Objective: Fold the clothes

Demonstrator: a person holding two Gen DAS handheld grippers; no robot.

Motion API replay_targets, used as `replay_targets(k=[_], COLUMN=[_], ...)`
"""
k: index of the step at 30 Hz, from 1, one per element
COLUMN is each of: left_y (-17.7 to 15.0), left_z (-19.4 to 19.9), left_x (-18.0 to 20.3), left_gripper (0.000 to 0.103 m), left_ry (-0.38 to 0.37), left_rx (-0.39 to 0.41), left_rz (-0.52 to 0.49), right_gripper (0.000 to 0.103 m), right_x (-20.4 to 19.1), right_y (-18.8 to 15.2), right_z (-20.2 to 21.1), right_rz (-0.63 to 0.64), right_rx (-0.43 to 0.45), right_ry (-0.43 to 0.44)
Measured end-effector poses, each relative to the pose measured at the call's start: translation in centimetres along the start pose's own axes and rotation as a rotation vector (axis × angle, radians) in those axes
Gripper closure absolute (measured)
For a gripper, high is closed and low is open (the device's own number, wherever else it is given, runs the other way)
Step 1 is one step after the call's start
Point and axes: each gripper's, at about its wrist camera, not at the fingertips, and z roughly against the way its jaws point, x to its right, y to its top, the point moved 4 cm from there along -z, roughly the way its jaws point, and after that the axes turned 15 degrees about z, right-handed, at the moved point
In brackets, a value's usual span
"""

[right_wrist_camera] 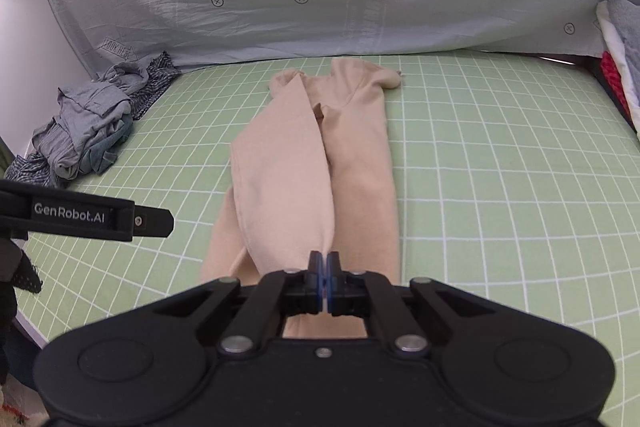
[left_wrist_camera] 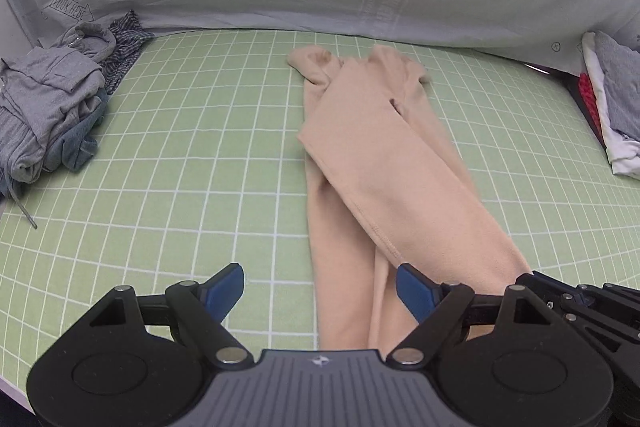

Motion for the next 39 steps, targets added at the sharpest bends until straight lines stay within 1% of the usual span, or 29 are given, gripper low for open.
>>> replay_targets(k=[9,14,16,17,18,19,20,21,22,24,27,28,29,30,31,32,34,35,37,38,39], left_y=[-3.7,-5.5,-5.9,-6.1,-6.2,-6.3,-6.4,-6.4,-6.4,-6.3,-6.3,-6.3,-6.2,-6.2,-6.1,-6.0,-5.6,-5.4,-5.0,-5.0,-5.0], left_z=[0.4,0.3,0.2,0.2,0.2,0.2,0.2,0.2,0.2,0.2,0.4,0.5,0.4,0.4,0.4,0.4,0.4,0.5,0.6,0.5,0.4], left_x=[1.1,1.1,0.9,0.8,0.6,0.4,0.2,0.0,-0.3,-0.7,-1.4,-1.6,-1.7,-1.9,-2.0,-2.1,-2.1,-2.1,-2.1,-2.0,-2.0], left_gripper=[0.019,0.019,0.019,0.019,0.019,0.019,0.019,0.019,0.019,0.019,0.019,0.019,0.019,0.019,0.019,0.019,0.019,0.019,0.019,0.019,0.019], left_ry=[0.025,0.046,0.058,0.063,0.07,0.077,0.083,0.089,0.096,0.109,0.124,0.127,0.13,0.133,0.135,0.136,0.131,0.127,0.117,0.113,0.11], left_rx=[-0.051,-0.085,-0.093,-0.095,-0.096,-0.097,-0.097,-0.096,-0.095,-0.091,-0.087,-0.087,-0.089,-0.091,-0.09,-0.09,-0.081,-0.076,-0.068,-0.069,-0.071], left_rz=[-0.03,-0.051,-0.056,-0.058,-0.057,-0.056,-0.054,-0.051,-0.049,-0.048,-0.045,-0.042,-0.037,-0.033,-0.03,-0.027,-0.023,-0.022,-0.022,-0.023,-0.025], right_gripper=[0.101,0.101,0.1,0.097,0.09,0.084,0.073,0.065,0.063,0.055,0.05,0.05,0.056,0.071,0.08,0.095,0.096,0.096,0.096,0.096,0.096], right_x=[1.6,2.6,2.8,2.8,2.8,2.8,2.9,2.9,3.0,3.0,2.9,2.8,2.7,2.6,2.5,2.4,2.5,2.7,3.6,4.1,4.7], right_y=[-4.9,-7.0,-7.4,-7.5,-7.5,-7.6,-7.6,-7.6,-7.6,-7.7,-7.5,-7.4,-7.3,-7.1,-7.0,-6.8,-5.9,-5.4,-5.1,-5.2,-5.7], right_z=[1.3,1.1,0.9,0.8,0.6,0.4,0.2,-0.1,-0.4,-1.2,-2.3,-2.5,-2.7,-2.9,-3.0,-3.0,-1.9,-1.1,0.2,0.6,0.3], right_rz=[-0.098,-0.199,-0.224,-0.234,-0.243,-0.251,-0.264,-0.281,-0.297,-0.321,-0.336,-0.336,-0.336,-0.336,-0.336,-0.333,-0.341,-0.376,-0.5,-0.563,-0.609], right_rx=[-0.076,-0.105,-0.102,-0.101,-0.103,-0.103,-0.1,-0.095,-0.093,-0.1,-0.112,-0.113,-0.114,-0.115,-0.116,-0.113,-0.068,-0.021,0.059,0.078,0.054], right_ry=[-0.007,0.023,0.031,0.032,0.032,0.032,0.037,0.042,0.047,0.048,0.053,0.064,0.074,0.084,0.094,0.102,0.136,0.176,0.251,0.27,0.257])
